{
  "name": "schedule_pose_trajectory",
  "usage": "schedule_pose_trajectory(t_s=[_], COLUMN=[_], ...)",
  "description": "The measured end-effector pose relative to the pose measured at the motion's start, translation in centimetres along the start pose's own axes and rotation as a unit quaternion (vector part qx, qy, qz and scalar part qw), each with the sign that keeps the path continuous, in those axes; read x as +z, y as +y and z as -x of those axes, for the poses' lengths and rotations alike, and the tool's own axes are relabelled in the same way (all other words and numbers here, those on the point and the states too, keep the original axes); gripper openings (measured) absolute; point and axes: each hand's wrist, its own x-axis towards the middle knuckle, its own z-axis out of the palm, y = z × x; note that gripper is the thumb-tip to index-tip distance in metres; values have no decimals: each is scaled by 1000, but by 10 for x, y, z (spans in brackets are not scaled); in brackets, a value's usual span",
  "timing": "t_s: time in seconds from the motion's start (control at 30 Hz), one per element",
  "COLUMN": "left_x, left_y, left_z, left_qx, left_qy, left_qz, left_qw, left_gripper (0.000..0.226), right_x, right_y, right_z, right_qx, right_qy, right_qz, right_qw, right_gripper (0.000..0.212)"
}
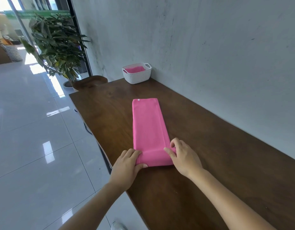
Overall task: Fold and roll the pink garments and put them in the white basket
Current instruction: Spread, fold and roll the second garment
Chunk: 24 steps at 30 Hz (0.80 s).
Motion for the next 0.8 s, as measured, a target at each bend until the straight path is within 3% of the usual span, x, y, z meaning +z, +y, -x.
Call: schedule_pose_trajectory(t_s=[0.1, 0.23, 0.37, 0.5, 0.57, 0.67, 0.8], left_x=[-8, -25, -35, -29, -28, -26, -17], left_y=[-7, -10, -7, -11, -8, 1, 2], left_z=[-8, -14, -15, -17, -16, -10, -2], left_qx=[13, 11, -14, -73, -95, -68, -44], left_qy=[-29, -118, -206, -244, -226, -94, 17], left_qz=[3, 4, 74, 188, 178, 21, 63], left_qw=[999, 993, 976, 949, 953, 993, 997], left_gripper=[94, 78, 71, 100, 104, 84, 58], right_x=[3, 7, 7, 6, 6, 5, 0], right_y=[6, 13, 18, 23, 22, 19, 14], right_z=[13, 35, 47, 51, 48, 35, 18], right_qx=[-15, -18, -16, -10, 6, 34, 72], right_qy=[-23, -58, -82, -88, -95, -98, -126], right_qz=[-10, -41, -66, -99, -121, -136, -150], right_qw=[1000, 997, 994, 991, 988, 985, 978], right_gripper=[40, 63, 69, 69, 67, 64, 67])
